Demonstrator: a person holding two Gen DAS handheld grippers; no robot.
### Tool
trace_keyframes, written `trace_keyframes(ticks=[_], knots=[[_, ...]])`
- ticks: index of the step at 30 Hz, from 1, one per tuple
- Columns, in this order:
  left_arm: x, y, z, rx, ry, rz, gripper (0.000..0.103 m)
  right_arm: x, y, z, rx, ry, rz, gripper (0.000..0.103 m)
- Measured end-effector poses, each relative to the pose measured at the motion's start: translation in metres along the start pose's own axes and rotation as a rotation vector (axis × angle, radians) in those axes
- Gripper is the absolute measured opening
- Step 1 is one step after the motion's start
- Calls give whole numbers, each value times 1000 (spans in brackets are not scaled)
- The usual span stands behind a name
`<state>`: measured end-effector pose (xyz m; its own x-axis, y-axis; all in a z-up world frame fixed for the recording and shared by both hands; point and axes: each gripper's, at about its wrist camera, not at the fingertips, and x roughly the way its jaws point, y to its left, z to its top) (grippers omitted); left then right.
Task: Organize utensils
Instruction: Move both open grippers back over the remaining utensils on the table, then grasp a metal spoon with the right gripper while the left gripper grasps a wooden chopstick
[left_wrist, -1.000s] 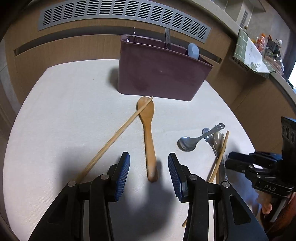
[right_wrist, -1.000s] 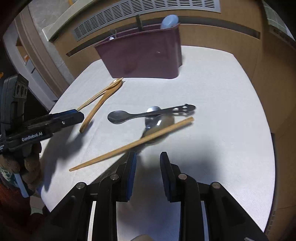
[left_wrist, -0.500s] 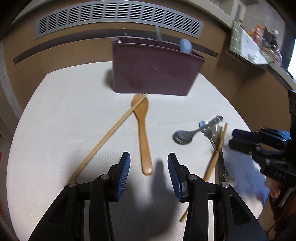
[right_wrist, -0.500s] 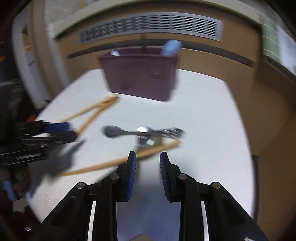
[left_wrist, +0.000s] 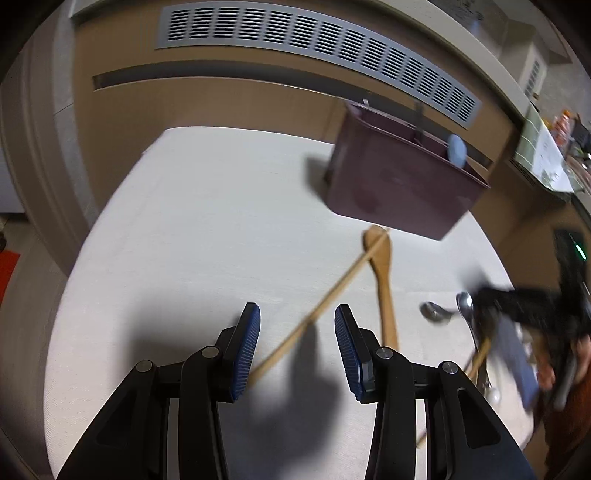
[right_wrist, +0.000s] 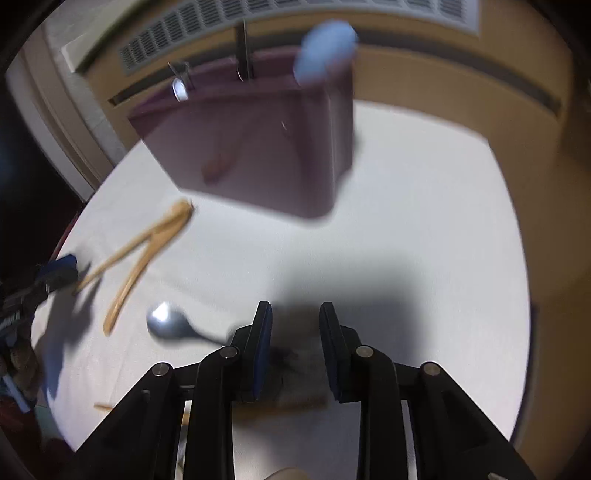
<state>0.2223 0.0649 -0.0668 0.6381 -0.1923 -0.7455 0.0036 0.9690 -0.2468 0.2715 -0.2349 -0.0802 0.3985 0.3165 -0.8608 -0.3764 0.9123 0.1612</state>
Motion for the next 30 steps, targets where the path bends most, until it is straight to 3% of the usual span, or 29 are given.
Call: trace_keyframes(ticks=[5,6,9,11,14,22,26,28,30], knots=[[-2,-3,3,-11,-8,-31,43,-21,42,-34,-141,55,197,26],[-3,-5,3,-7,-9,-35,43,-25,48,-35,-174,42,184,25],[-5,-8,1,-1,-6,-48,43,-37,78,-33,-365,-67,35,25],[-6,-10,-2,7,-1,-56,43,-30,87,-31,-390,-49,24,25],[-10,-11,-5,17,-1,-67,43,-11,94,-23,-326,21,51,25],[-6,-1,-8,-31,5,-78,43,3,83,-20,-42,-11,35,25],[-7,-7,-12,-9,-5,-70,43,13,101,-13,-94,-40,-79,27],[-11,-7,-13,-2,-15,-68,43,20,111,-9,-128,-50,-129,37],[-14,-4,-14,-4,-25,-71,43,22,106,-6,-76,-50,-116,43]])
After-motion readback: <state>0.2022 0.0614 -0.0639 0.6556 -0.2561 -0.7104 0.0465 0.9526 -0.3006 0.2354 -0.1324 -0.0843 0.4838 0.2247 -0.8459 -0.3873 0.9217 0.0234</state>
